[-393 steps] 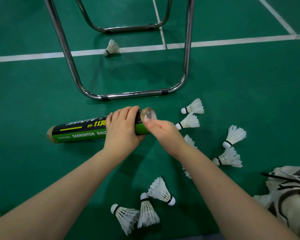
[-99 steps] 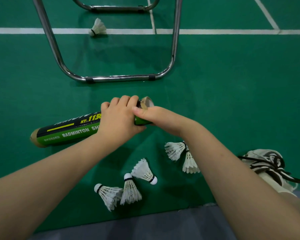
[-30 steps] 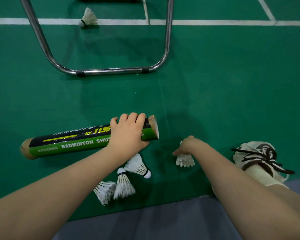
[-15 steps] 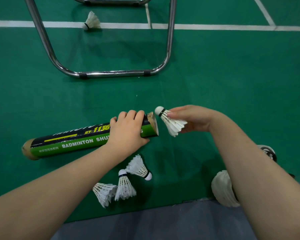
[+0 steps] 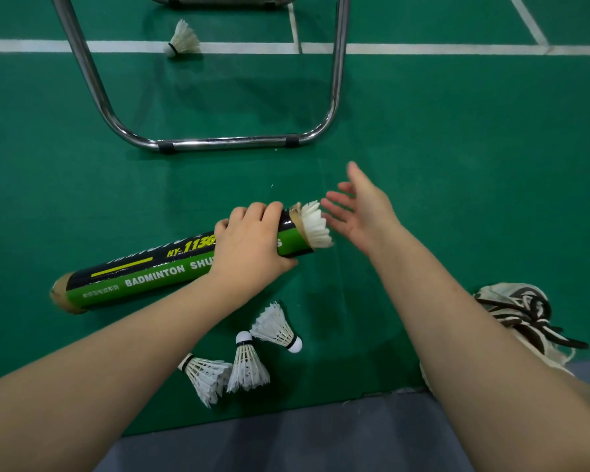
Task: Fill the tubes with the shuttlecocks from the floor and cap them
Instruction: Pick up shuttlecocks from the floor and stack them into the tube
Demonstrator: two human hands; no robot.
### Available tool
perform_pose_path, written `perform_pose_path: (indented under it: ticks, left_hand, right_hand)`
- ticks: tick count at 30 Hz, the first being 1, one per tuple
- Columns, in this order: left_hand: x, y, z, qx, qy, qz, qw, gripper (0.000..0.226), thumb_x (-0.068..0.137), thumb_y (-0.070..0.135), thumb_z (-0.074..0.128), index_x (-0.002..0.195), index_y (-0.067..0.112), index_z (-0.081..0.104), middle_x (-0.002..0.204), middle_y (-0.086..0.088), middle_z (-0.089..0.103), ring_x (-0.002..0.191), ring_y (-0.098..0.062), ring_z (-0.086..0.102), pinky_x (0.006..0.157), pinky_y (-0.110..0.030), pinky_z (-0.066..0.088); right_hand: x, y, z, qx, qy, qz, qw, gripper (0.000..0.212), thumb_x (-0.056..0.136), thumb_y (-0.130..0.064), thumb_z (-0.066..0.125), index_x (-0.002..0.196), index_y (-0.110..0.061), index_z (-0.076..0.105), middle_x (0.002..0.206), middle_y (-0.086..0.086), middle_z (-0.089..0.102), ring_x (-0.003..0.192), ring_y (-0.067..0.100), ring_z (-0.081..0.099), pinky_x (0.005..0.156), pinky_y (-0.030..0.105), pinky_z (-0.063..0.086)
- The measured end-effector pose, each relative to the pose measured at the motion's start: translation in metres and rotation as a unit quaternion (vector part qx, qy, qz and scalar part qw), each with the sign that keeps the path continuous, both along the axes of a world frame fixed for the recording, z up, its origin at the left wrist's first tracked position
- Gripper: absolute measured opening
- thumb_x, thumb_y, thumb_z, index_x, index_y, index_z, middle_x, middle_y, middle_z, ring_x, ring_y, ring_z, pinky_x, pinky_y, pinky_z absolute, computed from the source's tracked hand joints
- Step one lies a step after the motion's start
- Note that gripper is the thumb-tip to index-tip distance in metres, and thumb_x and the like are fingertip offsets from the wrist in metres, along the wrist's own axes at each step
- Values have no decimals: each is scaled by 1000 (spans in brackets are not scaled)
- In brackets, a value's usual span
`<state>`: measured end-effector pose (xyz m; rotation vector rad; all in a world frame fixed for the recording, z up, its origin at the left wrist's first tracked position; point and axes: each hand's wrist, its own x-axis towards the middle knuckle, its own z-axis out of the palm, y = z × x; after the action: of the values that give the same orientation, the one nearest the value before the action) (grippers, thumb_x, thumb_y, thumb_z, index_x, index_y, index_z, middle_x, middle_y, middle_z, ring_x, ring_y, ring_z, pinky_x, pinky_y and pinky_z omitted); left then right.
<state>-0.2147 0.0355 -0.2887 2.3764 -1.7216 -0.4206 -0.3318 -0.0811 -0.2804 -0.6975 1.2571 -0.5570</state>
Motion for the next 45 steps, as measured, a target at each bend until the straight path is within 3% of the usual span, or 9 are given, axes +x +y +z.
perform_pose_path:
  ticks: [3,7,14,20,28,31,37,40,45]
  left_hand:
    - [5,-5,3,-8,2,11,1000,77,68,51,71,130,21,37,124,-2,47,114,-27,41,93,-42,33]
    - [12,-7,6,-17,1,31,999,77,67,48,72,130,20,37,123,-4,47,113,-28,41,92,-42,34]
    - [26,5,0,1,-13,47,999,75,67,45,74,128,18,39,124,-6,48,114,-30,42,90,-43,35]
    - [33,28,-2,21,-26,24,999,75,66,46,72,129,21,40,123,-2,49,114,-27,42,90,-41,35]
    - [62,53,-3,24,-39,38,998,74,69,44,72,130,20,39,124,-5,48,114,-30,41,92,-44,35]
    - [65,67,-10,48,-37,37,997,73,70,44,71,130,19,38,125,-5,47,115,-29,41,93,-45,34]
    - [50,100,-25,90,-47,-12,995,76,71,48,69,133,21,34,129,-3,44,119,-28,39,99,-46,30]
    - [44,113,-27,91,-59,-29,994,76,73,50,67,134,21,32,130,-2,44,119,-27,39,101,-45,29]
    - [50,116,-22,68,-42,-1,997,71,73,46,67,131,20,35,126,-3,46,117,-27,40,99,-45,31]
  right_hand:
    - [3,12,-10,-60,37,-106,992,25,94,-27,48,73,-13,51,75,3,55,75,16,58,67,33,52]
    - [3,39,-11,-318,190,84,925,44,96,-31,45,58,-19,64,63,-8,63,68,9,56,71,21,42]
    - [31,46,2,-276,178,398,857,38,74,-60,54,52,-33,65,71,1,48,77,19,45,65,27,34]
    - [47,62,-8,-123,-9,498,859,16,86,-35,60,101,-29,59,117,1,56,115,12,49,103,27,36]
    - [41,87,-33,-311,92,192,926,24,80,-36,62,66,-17,61,69,-2,60,69,10,53,70,35,45]
    - [21,105,-55,-313,198,312,875,24,83,-38,66,99,-22,59,100,-5,59,94,8,53,88,33,45]
    - [7,149,-91,-326,425,572,621,83,75,-36,72,143,-25,26,146,7,28,126,33,37,101,45,36]
    - [1,156,-98,-318,423,518,672,54,82,-18,61,133,-17,44,134,9,42,112,30,49,91,37,44]
    - [8,155,-59,-306,304,154,889,28,84,-25,62,110,-17,54,117,-1,46,86,8,49,72,13,37]
